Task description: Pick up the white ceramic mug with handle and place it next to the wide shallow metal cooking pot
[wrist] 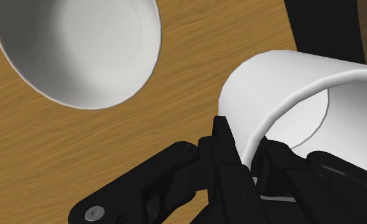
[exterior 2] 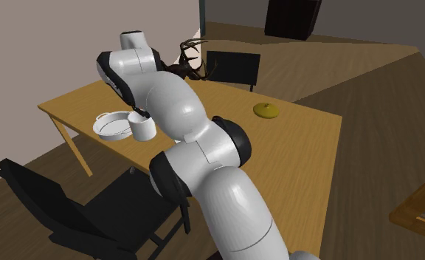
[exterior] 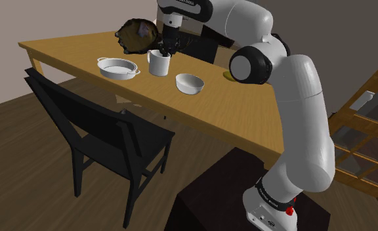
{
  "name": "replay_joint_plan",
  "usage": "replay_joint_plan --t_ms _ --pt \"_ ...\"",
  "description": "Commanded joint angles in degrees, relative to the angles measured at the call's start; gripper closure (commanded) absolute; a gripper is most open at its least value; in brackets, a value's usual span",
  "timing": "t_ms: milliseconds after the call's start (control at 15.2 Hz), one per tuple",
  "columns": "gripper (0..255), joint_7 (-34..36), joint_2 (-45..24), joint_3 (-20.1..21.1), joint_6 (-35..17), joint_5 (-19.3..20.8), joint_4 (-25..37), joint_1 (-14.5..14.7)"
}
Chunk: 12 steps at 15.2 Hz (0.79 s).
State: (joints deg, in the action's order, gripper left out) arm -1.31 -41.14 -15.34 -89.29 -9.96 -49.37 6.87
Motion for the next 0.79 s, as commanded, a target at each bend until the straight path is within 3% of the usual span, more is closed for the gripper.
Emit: replay_joint_plan --t_ms 0,726 --pt "255 0.98 -1.25 0.25 0.21 -0.11 1.55 0.49" --pt "255 0.32 1.40 0.05 -10.19 0.16 -11.67 2.23"
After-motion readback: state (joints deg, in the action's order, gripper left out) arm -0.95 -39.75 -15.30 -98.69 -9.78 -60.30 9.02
